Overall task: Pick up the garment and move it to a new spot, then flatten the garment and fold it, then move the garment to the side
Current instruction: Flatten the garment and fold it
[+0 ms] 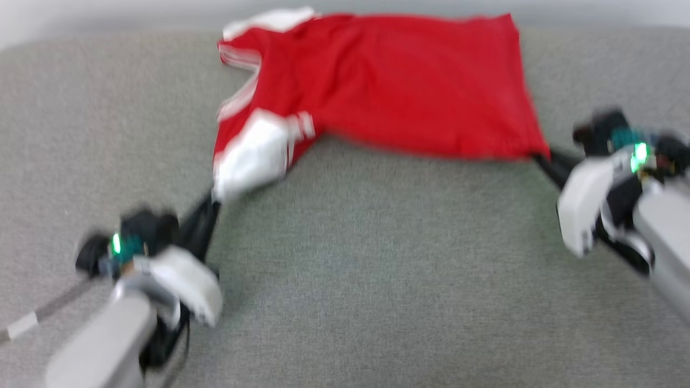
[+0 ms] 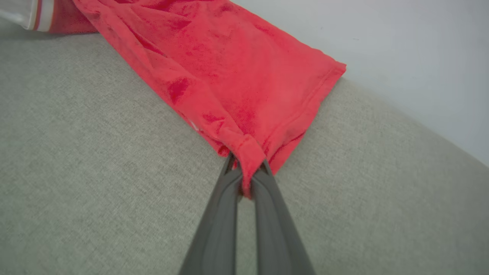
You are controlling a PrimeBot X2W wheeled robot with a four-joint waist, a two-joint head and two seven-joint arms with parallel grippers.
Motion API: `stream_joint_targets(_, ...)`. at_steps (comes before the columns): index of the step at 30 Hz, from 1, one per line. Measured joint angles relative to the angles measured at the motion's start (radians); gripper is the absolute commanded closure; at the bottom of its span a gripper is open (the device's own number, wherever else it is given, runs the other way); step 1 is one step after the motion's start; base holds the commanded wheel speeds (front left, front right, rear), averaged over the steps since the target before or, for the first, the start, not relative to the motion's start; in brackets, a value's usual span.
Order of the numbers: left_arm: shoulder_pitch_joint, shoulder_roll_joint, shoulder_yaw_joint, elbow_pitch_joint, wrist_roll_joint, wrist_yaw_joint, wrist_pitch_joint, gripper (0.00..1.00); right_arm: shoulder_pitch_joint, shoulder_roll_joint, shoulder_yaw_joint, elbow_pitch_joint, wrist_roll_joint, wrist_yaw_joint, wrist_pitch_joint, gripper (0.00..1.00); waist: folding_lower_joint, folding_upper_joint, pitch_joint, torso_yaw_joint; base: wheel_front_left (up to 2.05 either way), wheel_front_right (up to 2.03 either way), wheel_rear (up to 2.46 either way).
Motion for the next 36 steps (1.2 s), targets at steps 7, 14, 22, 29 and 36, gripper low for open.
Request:
stream_joint_targets(7,0.294,0.060,-0.016,-0.157,-0.066,0.106,0.019,1.00,0.228,-0.091,0.008,-0.091,0.058,0.000,-0.010,1.00,-0.0001,0.0000,-0.112,-0.009,0.00,0.00,0.00)
stream_joint_targets(14,0.539,0.080,-0.020,-0.285,-0.147,0.196,0.020,1.00,0.476,-0.168,-0.038,-0.177,0.088,0.000,-0.026,1.00,-0.0002,0.0000,-0.202,-0.009,0.00,0.00,0.00)
stream_joint_targets(22,0.718,0.089,-0.030,-0.353,-0.217,0.250,0.028,1.00,0.731,-0.213,-0.165,-0.286,0.093,0.000,-0.009,1.00,-0.0002,0.0000,-0.257,0.002,0.00,0.00,0.00)
stream_joint_targets(29,0.677,0.101,-0.033,-0.360,-0.183,0.247,0.032,1.00,0.820,-0.195,-0.343,-0.363,0.043,0.000,0.035,1.00,-0.0001,0.0000,-0.259,0.015,0.00,0.00,0.00)
stream_joint_targets(36,0.490,0.142,-0.024,-0.367,-0.097,0.203,0.065,1.00,0.822,-0.166,-0.520,-0.464,-0.038,0.000,0.112,1.00,0.0000,0.0000,-0.234,0.021,0.00,0.00,0.00)
